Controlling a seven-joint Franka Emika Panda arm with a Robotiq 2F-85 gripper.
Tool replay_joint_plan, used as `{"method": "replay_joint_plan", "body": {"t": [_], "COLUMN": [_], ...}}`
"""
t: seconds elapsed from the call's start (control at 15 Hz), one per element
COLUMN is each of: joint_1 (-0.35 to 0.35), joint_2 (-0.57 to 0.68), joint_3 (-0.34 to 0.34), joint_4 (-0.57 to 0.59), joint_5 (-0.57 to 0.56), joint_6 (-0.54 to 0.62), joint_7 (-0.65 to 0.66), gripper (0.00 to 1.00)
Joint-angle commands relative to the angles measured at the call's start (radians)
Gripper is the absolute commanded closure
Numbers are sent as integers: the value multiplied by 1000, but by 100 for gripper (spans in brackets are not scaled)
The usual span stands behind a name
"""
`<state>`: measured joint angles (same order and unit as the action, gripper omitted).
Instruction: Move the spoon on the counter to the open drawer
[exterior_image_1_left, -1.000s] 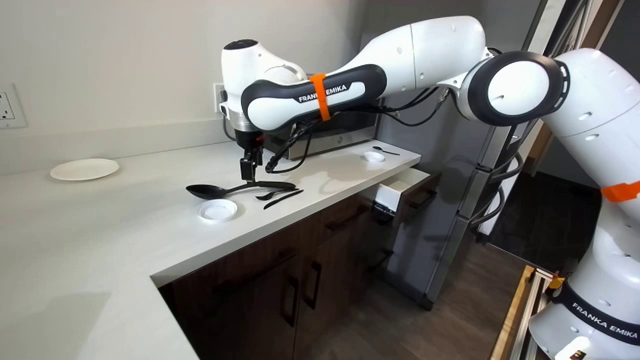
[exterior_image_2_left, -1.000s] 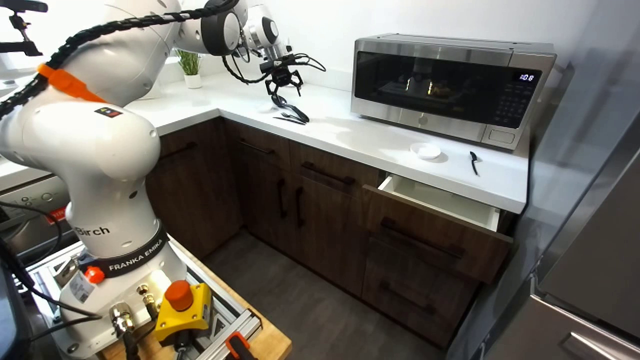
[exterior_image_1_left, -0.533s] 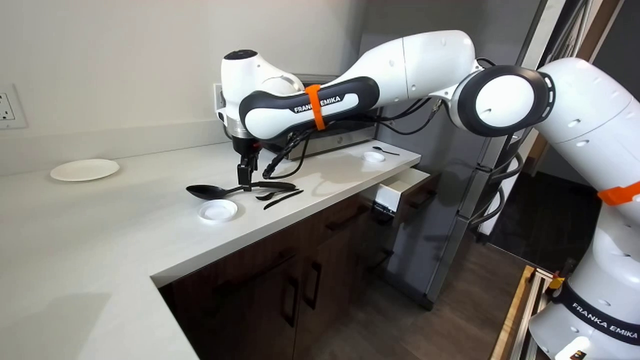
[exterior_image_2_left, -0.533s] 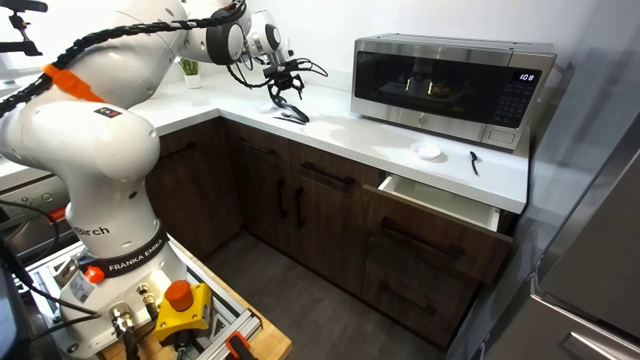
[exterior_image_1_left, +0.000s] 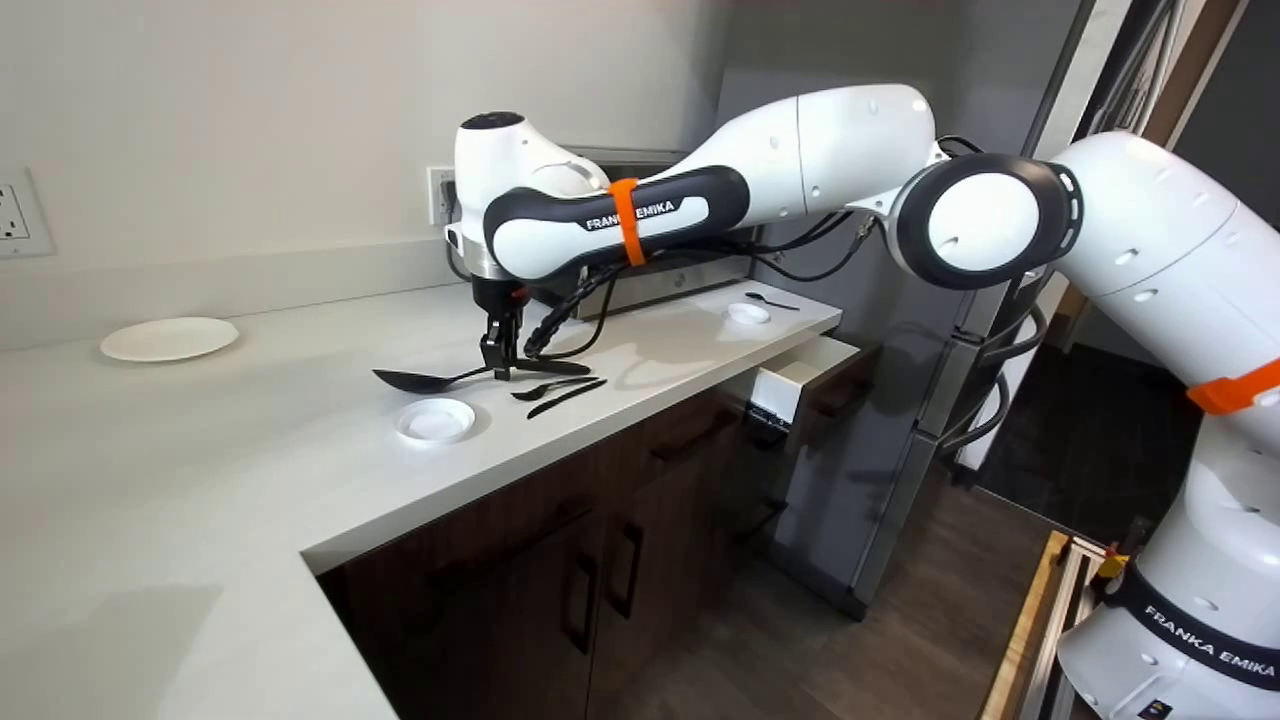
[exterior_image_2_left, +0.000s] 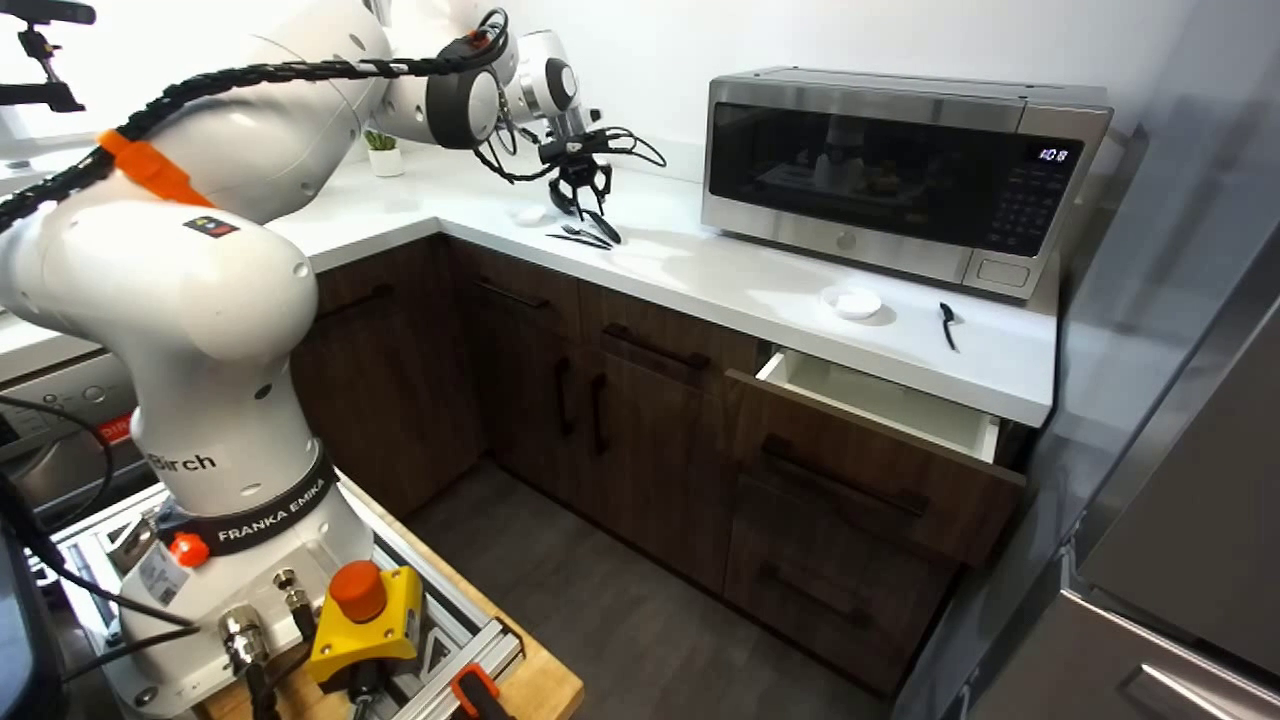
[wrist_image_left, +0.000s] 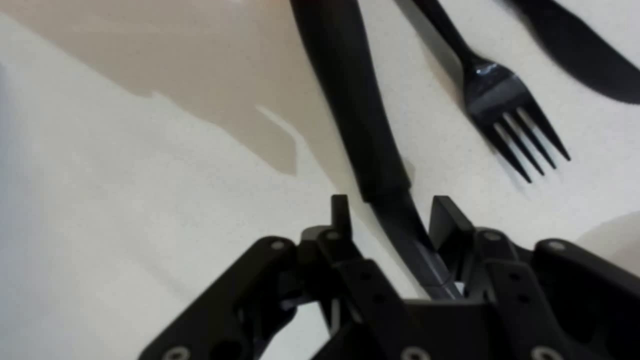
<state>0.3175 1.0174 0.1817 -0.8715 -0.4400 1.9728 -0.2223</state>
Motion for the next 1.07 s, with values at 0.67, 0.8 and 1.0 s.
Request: {"method": "replay_joint_plan", "body": {"t": [0.67,0.8,1.0], "joint_1": [20,29,20], "joint_2": [-147,-228,-346], "joint_3": [45,25,9], "joint_4": [-120,-204,-324], "joint_5": [-37,-74,-125], "joint_6": [108,120,190], "joint_7": [8,46,187], "gripper": [96,96,96]}}
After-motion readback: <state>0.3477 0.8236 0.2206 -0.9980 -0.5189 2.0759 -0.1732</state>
